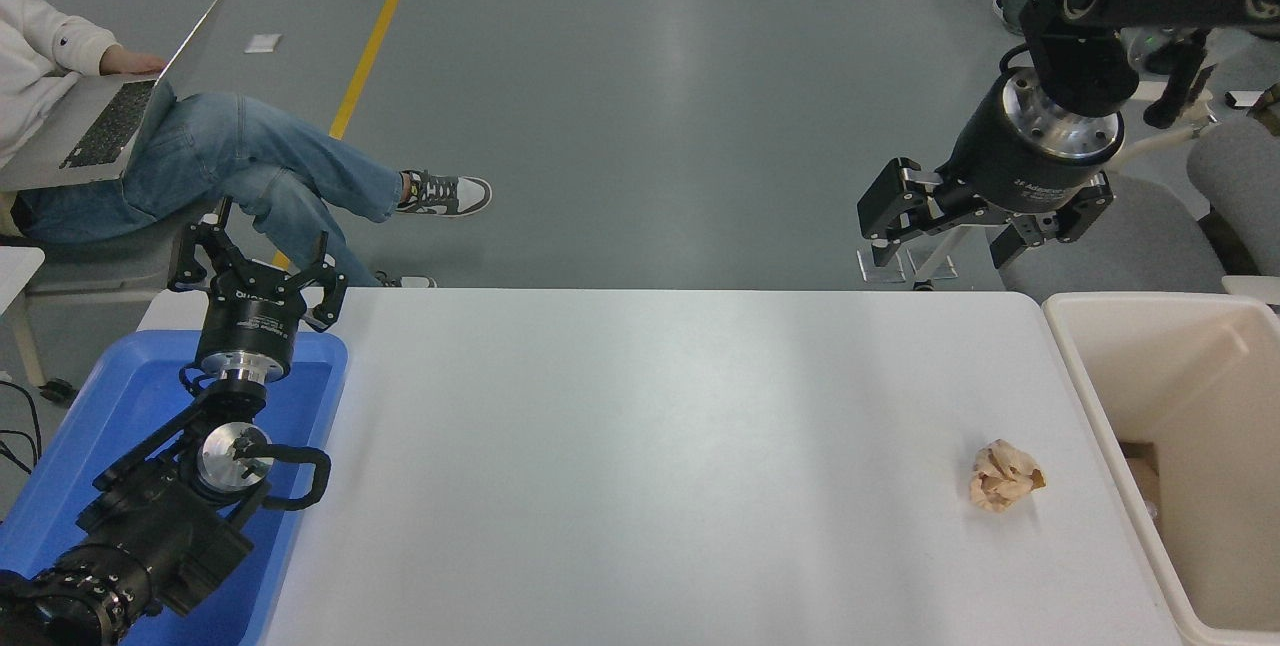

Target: Pick up paper ball place in dustbin

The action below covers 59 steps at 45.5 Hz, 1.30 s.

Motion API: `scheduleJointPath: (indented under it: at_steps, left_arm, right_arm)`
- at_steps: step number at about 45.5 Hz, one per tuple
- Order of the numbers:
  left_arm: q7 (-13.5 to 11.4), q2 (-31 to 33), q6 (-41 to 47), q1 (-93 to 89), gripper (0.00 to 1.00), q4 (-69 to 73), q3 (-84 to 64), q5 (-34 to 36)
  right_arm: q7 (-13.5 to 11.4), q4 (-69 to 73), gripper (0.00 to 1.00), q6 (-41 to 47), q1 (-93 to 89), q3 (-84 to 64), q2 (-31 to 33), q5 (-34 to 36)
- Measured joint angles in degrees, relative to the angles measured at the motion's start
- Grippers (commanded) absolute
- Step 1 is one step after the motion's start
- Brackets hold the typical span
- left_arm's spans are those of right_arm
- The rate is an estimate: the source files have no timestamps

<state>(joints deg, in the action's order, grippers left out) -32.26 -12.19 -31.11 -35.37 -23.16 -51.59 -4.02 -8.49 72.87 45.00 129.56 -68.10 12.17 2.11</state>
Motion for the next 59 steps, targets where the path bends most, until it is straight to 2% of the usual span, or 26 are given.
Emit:
scheduleJointPath:
  at_steps: [59]
  left_arm:
    - [0.0,0.0,0.0,0.0,0.99,0.0,0.0,0.0]
  right_arm:
    - [0.0,0.0,1.00,0.0,-0.6,-0.9,-0.1,0.0]
